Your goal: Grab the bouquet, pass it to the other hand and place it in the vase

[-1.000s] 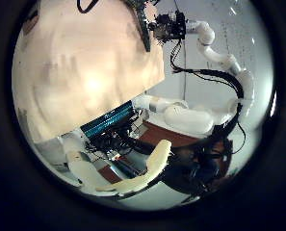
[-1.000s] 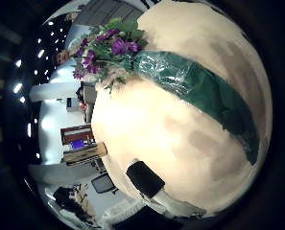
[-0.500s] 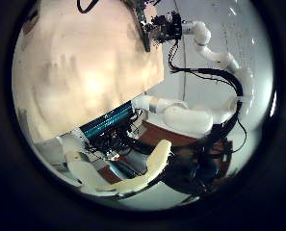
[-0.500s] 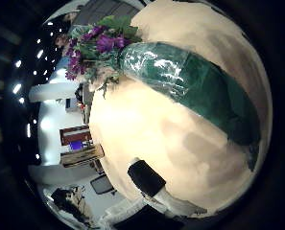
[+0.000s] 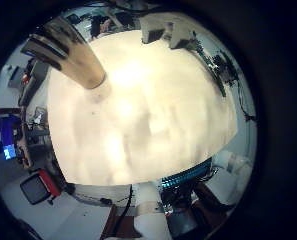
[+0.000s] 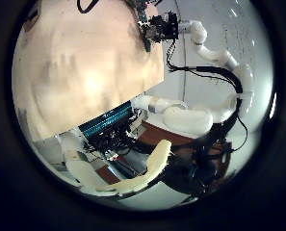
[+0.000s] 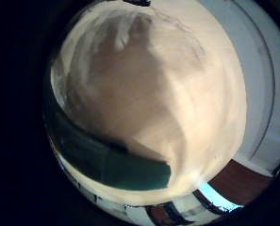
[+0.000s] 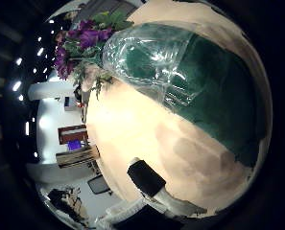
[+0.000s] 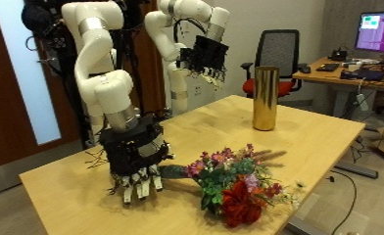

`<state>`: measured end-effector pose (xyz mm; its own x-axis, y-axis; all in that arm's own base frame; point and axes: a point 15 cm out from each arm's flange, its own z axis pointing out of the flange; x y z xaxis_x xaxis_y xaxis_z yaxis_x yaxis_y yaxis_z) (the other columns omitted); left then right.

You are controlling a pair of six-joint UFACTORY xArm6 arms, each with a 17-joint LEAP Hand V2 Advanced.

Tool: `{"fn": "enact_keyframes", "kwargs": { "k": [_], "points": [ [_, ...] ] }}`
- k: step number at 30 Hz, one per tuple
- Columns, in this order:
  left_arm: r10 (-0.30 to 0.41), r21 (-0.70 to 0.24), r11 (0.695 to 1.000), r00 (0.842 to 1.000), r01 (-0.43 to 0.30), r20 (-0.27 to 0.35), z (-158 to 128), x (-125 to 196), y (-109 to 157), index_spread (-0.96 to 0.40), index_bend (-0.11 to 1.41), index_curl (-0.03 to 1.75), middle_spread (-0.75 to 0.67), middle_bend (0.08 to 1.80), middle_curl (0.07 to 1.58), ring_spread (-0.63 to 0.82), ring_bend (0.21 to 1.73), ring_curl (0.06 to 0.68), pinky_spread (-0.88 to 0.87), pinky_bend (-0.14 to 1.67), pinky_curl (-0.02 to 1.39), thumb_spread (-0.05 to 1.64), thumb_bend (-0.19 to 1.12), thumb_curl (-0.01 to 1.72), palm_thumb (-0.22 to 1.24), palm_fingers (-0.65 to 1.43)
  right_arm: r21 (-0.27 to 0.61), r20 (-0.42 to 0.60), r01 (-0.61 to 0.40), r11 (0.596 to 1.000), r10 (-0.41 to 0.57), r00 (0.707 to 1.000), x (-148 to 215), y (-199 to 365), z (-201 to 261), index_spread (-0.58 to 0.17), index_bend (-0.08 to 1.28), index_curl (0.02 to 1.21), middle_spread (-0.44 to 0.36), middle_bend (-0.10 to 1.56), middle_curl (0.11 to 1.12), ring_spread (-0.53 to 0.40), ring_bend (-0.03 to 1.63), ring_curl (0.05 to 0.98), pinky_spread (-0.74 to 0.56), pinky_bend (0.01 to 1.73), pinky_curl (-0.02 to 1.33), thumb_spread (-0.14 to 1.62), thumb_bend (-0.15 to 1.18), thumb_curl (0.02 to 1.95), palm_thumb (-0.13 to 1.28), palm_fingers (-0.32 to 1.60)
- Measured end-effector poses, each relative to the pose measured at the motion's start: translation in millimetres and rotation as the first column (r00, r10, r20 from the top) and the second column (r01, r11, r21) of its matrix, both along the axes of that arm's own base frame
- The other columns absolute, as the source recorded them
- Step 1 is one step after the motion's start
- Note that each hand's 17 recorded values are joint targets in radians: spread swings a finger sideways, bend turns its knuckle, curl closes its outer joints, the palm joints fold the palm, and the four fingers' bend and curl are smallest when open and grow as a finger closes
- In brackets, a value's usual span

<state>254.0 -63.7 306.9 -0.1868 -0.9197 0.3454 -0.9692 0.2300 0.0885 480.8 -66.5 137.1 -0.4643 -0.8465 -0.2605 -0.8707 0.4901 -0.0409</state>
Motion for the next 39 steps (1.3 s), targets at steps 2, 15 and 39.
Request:
{"fn": "enact_keyframes", "kwargs": {
  "k": [2,15,39],
  "points": [
    [0.001,0.000,1.000,1.000,-0.001,0.002,0.6,0.4,0.4,0.33,0.16,0.28,0.54,0.21,0.32,0.64,0.49,0.217,0.57,0.20,0.31,0.82,-0.03,0.31,0.18,0.02,0.001,-0.005,-0.002,1.000,0.002,1.000,-0.1,0.7,-3.1,-0.073,0.14,0.24,0.271,0.21,0.33,0.255,0.41,0.262,0.35,0.41,0.32,1.10,-0.02,0.29,0.33,0.01],
    [0.004,0.001,1.000,1.000,-0.004,0.001,0.5,0.1,-0.2,0.33,0.16,0.28,0.53,0.20,0.32,0.63,0.48,0.216,0.57,0.20,0.31,0.83,-0.03,0.31,0.18,0.01,0.005,-0.026,-0.006,1.000,0.007,1.000,-1.3,0.6,-15.0,-0.076,0.14,0.23,0.267,0.24,0.34,0.244,0.44,0.261,0.34,0.40,0.32,1.10,-0.02,0.29,0.34,0.03],
    [0.005,0.000,1.000,1.000,-0.005,0.009,0.5,3.1,-0.4,0.33,0.16,0.28,0.53,0.20,0.32,0.64,0.49,0.217,0.57,0.20,0.32,0.83,-0.03,0.31,0.18,0.01,0.004,-0.010,-0.015,1.000,0.015,1.000,5.1,1.5,-4.9,-0.255,0.21,0.23,-0.158,0.62,0.50,-0.279,1.04,0.412,-0.50,1.01,0.43,1.06,-0.02,0.35,0.59,1.04]
  ]
}}
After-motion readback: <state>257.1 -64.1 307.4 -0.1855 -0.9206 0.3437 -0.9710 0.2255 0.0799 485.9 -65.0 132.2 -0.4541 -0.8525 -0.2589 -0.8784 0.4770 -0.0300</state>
